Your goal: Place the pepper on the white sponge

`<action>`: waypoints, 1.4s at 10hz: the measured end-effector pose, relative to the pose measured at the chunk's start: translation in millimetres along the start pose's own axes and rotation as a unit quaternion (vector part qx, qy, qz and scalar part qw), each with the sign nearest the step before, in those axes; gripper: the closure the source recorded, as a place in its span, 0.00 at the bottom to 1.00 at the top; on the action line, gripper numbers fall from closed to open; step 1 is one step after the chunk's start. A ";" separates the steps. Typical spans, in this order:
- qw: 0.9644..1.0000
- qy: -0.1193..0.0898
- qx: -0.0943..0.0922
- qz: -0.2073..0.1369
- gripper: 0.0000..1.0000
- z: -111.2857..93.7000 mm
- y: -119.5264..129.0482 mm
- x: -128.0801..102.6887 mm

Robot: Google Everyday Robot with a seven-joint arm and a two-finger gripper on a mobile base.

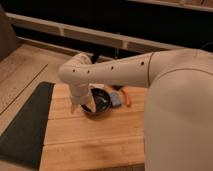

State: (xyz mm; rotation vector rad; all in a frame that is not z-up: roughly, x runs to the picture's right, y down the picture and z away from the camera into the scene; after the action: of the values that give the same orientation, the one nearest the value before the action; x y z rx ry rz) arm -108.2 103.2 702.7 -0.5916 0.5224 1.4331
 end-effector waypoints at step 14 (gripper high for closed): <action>0.999 -0.040 0.025 0.003 0.35 -17.0 -26.2 -26.6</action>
State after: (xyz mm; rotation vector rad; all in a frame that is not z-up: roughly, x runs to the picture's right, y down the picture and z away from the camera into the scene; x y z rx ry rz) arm -83.7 70.9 709.0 -0.4913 0.4953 1.4401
